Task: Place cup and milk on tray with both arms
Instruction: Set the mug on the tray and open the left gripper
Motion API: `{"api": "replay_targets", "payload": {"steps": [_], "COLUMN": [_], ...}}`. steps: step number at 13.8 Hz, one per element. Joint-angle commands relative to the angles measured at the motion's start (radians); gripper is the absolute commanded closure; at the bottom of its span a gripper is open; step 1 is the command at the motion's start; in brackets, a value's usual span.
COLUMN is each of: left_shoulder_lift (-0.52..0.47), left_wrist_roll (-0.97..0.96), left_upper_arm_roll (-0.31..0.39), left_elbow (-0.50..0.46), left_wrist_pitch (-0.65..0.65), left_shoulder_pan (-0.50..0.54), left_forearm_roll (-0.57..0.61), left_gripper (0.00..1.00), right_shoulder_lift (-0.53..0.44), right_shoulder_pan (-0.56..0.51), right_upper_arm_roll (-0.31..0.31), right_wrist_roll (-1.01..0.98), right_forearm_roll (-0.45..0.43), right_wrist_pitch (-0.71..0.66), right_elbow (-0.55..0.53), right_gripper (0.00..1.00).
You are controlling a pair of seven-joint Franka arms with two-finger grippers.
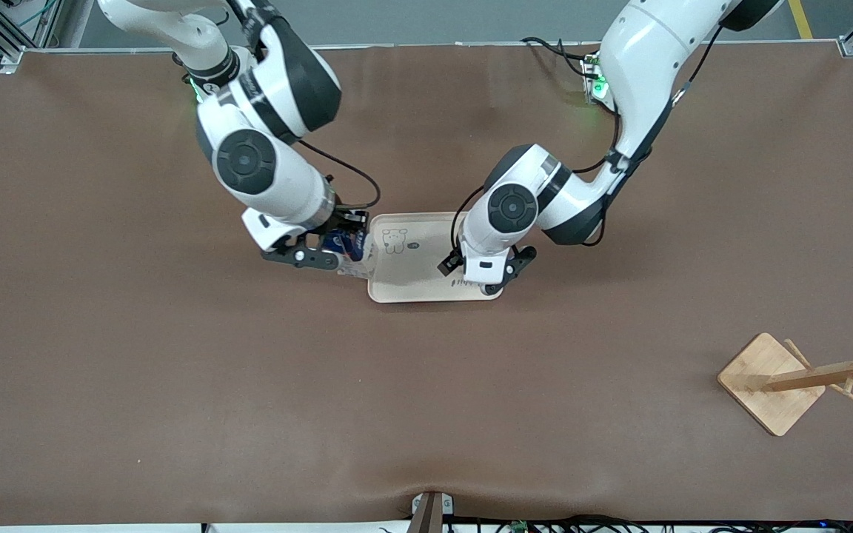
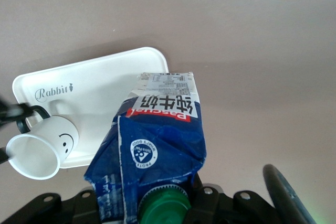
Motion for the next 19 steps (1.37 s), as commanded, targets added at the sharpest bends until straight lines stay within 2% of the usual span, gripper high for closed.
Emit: {"api": "replay_targets", "payload": {"steps": [1, 4, 14, 15, 16, 17, 19], "left_shoulder_lift": [-0.07, -0.111, -0.358, -0.374, -0.395, -0.405, -0.435], "left_wrist_roll": [-0.009, 0.05, 0.546, 0.605, 0.662, 0.723, 0.822], "left_upper_arm_roll": [0.024, 0.023, 0.023, 0.023, 0.023, 0.024, 0.023], "left_elbow": [0.098, 0.175, 0.176, 0.176, 0.175, 0.175, 0.175], "left_wrist_pitch": [-0.174, -0.296, -0.495, -0.515, -0.526, -0.531, -0.54], "left_shoulder_pan": [0.02, 0.064, 0.322, 0.351, 0.382, 0.411, 0.462], "left_forearm_roll": [0.042, 0.073, 0.073, 0.073, 0.074, 0.079, 0.079], "left_gripper": [0.0, 0.0, 0.0, 0.0, 0.0, 0.0, 0.0], "right_shoulder_lift": [0.092, 0.157, 0.207, 0.215, 0.223, 0.224, 0.224], "right_shoulder_pan": [0.06, 0.08, 0.144, 0.137, 0.129, 0.135, 0.152], "right_upper_arm_roll": [-0.009, -0.01, -0.01, -0.01, -0.01, -0.011, -0.01], "right_wrist_roll": [0.016, 0.015, 0.009, 0.007, 0.007, -0.002, -0.031], "right_forearm_roll": [-0.003, -0.011, -0.045, -0.045, -0.04, -0.049, -0.103], "right_wrist_pitch": [0.032, 0.038, 0.037, 0.035, 0.035, 0.035, 0.035], "right_elbow": [0.071, 0.108, 0.118, 0.118, 0.12, 0.12, 0.121], "right_gripper": [1.0, 1.0, 0.99, 0.8, 0.55, 0.01, 0.0]}}
